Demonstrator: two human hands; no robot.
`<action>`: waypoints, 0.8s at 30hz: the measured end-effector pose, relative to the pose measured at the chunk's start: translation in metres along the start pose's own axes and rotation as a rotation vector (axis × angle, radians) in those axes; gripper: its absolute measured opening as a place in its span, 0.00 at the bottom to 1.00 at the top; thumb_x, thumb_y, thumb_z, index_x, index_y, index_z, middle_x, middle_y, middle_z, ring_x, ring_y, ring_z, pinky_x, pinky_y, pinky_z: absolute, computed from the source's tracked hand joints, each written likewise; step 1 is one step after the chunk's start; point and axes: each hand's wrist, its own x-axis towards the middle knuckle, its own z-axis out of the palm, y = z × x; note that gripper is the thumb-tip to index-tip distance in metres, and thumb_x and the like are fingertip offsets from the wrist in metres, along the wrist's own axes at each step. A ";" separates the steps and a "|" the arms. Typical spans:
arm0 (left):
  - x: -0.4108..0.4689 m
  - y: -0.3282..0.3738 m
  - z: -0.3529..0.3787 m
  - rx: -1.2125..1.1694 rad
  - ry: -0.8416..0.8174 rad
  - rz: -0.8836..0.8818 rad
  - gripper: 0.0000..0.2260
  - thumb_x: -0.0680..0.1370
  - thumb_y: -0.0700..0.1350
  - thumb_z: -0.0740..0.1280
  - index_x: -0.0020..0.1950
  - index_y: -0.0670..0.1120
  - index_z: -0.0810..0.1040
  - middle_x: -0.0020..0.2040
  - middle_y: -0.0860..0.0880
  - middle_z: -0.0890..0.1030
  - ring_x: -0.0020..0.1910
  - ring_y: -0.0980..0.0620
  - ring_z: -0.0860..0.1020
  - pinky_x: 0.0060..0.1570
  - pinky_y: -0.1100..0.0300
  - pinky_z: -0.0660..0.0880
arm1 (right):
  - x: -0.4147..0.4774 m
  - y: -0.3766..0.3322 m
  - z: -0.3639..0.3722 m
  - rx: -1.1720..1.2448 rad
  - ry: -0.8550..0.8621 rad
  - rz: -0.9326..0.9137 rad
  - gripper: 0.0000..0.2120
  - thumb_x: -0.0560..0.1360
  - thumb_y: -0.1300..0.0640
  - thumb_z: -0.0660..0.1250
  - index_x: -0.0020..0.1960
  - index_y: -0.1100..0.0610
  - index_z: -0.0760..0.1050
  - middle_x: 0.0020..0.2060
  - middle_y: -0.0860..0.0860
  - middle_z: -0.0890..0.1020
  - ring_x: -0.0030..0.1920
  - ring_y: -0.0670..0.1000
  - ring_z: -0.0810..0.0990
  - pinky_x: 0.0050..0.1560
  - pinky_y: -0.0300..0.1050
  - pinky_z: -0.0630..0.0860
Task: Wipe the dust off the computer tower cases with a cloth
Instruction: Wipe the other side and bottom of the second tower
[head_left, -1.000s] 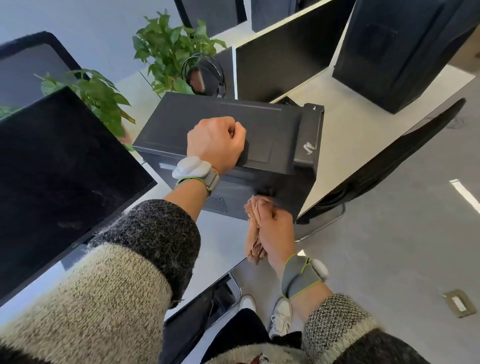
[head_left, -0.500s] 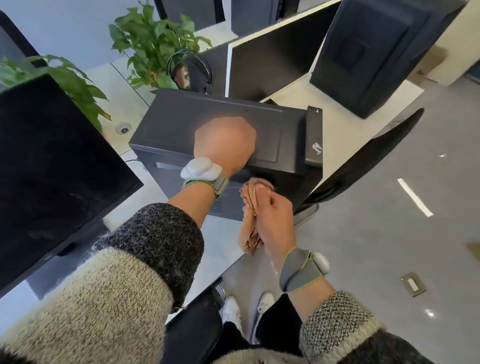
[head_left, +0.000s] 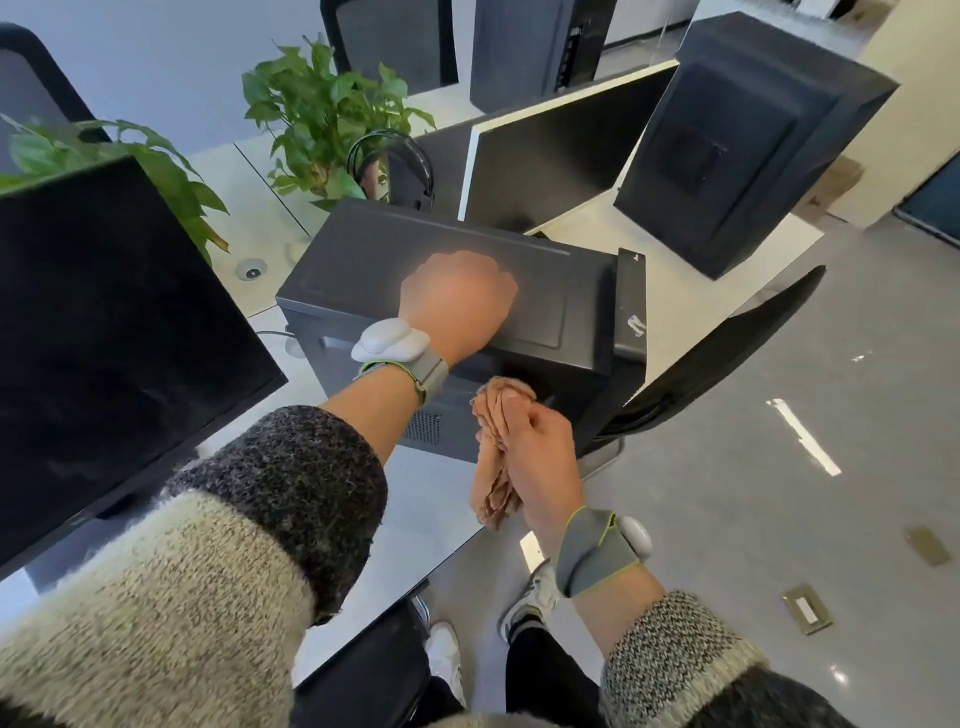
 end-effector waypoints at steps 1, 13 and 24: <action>0.002 -0.002 -0.003 -0.071 -0.011 -0.004 0.19 0.78 0.52 0.64 0.32 0.41 0.70 0.28 0.45 0.73 0.32 0.41 0.73 0.32 0.57 0.69 | 0.001 -0.002 0.003 -0.009 0.007 -0.019 0.18 0.82 0.46 0.62 0.46 0.56 0.86 0.42 0.54 0.89 0.50 0.62 0.87 0.55 0.60 0.84; 0.023 -0.067 -0.053 0.138 0.089 0.132 0.19 0.79 0.53 0.62 0.32 0.44 0.72 0.27 0.49 0.71 0.30 0.42 0.73 0.33 0.53 0.72 | -0.002 -0.002 0.009 0.006 -0.006 -0.035 0.17 0.85 0.52 0.62 0.46 0.58 0.85 0.42 0.53 0.88 0.47 0.58 0.87 0.52 0.54 0.84; 0.025 -0.083 -0.046 0.208 0.049 0.056 0.20 0.79 0.53 0.61 0.30 0.47 0.65 0.27 0.51 0.68 0.32 0.39 0.72 0.35 0.56 0.66 | -0.005 -0.002 0.020 -0.008 -0.052 0.045 0.17 0.87 0.50 0.61 0.48 0.55 0.85 0.45 0.56 0.89 0.51 0.59 0.87 0.57 0.54 0.83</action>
